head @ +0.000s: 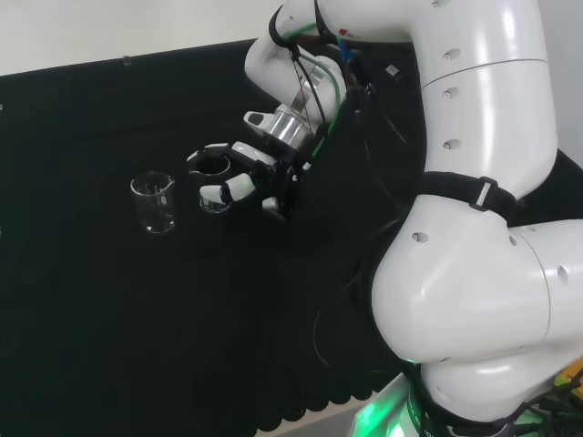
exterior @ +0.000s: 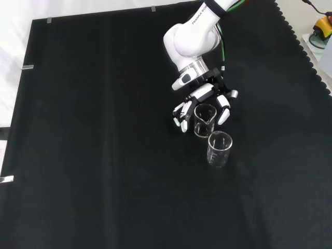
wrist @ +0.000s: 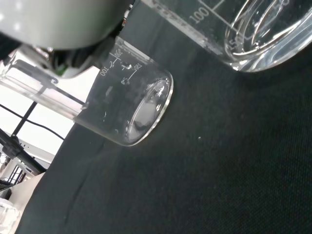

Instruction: Pick up the beaker on the right.

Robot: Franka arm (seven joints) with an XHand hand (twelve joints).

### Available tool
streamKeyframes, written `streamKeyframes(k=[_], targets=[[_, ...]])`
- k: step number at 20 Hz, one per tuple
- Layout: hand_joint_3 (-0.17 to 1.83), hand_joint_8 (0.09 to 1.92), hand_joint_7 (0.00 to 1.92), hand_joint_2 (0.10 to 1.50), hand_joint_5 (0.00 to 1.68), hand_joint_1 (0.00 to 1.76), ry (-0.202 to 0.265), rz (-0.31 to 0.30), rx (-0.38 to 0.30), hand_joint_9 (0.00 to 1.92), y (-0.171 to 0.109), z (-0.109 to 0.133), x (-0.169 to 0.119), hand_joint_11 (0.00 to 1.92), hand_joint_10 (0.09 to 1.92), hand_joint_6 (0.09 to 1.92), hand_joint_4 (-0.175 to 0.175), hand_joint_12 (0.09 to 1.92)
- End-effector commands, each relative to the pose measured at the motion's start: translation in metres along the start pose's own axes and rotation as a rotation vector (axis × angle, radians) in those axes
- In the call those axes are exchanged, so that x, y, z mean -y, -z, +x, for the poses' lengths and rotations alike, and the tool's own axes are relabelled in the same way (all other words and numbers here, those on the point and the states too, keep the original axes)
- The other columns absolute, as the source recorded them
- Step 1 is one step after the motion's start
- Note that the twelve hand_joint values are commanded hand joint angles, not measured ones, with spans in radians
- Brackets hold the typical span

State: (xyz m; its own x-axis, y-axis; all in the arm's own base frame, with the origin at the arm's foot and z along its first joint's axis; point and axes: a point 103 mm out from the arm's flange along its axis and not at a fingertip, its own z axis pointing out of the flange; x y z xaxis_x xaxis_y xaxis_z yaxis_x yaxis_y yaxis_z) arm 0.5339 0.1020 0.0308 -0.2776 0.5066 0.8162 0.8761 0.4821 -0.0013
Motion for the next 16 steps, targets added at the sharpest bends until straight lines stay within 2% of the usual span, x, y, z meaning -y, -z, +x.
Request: streamKeyframes(k=[1, 12, 16], targets=[[1.05, 0.55, 0.53, 0.31, 0.44, 0.91, 0.002, 0.003, -0.003, 0.59, -0.0017, -0.0003, -0.0003, 0.05, 0.51, 0.54, -0.014, 1.33], [1.06, 0.56, 0.54, 0.31, 0.45, 0.91, 0.003, 0.012, -0.007, 0.60, -0.0052, 0.0007, -0.0042, 0.06, 0.52, 0.59, -0.014, 1.33], [1.06, 0.56, 0.59, 0.32, 0.46, 0.92, 0.011, 0.000, -0.035, 0.65, -0.0066, 0.0015, -0.0057, 0.13, 0.52, 0.66, -0.011, 1.32]])
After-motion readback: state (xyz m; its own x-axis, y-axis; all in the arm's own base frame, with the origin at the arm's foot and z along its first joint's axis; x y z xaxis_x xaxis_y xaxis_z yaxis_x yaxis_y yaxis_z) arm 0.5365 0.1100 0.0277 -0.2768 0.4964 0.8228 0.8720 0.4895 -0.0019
